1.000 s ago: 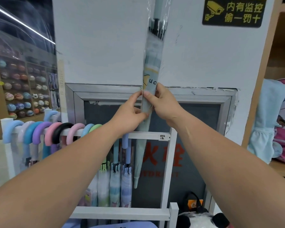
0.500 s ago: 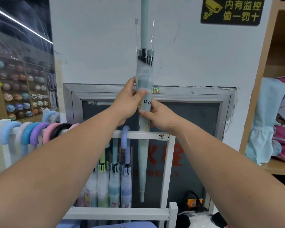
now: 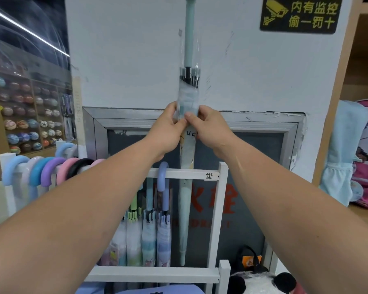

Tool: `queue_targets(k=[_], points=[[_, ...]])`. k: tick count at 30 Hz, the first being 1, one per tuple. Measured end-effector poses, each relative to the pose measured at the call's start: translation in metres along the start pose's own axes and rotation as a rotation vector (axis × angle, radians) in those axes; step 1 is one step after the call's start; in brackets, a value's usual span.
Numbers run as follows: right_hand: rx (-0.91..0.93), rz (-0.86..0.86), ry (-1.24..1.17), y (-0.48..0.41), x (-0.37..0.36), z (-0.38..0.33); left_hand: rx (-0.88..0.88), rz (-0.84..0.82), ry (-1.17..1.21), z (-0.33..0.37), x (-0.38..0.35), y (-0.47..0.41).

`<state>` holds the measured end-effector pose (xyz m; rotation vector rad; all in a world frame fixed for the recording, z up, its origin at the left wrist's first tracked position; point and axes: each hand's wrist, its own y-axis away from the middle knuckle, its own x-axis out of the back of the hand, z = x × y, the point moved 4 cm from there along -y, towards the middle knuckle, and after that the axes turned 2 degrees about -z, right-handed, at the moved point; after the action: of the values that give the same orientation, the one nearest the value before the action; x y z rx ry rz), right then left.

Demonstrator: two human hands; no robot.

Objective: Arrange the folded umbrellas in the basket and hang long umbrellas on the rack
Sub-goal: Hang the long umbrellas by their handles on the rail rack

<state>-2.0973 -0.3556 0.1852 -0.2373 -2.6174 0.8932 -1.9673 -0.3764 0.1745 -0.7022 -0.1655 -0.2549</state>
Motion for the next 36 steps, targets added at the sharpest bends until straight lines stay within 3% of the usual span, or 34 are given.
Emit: queue_targets(k=[5, 18, 25, 28, 30, 36], points=[[-0.024, 0.000, 0.004, -0.009, -0.002, -0.001, 0.019, -0.030, 0.090, -0.002, 0.001, -0.002], [-0.107, -0.164, -0.034, 0.020, -0.013, 0.032, 0.158, -0.078, -0.013, -0.030, 0.010, 0.017], [-0.126, -0.299, 0.134, 0.023, -0.021, 0.040, 0.101, 0.050, -0.027, -0.022, 0.016, 0.009], [-0.121, -0.351, 0.274, 0.026, -0.016, 0.035, 0.119, 0.032, -0.050, -0.029, 0.015, 0.012], [-0.112, -0.342, 0.350, 0.025, -0.009, 0.030, 0.137, 0.011, -0.067, -0.037, 0.014, 0.017], [-0.105, -0.192, 0.159, 0.019, 0.001, 0.012, 0.128, -0.084, -0.171, -0.038, 0.011, 0.025]])
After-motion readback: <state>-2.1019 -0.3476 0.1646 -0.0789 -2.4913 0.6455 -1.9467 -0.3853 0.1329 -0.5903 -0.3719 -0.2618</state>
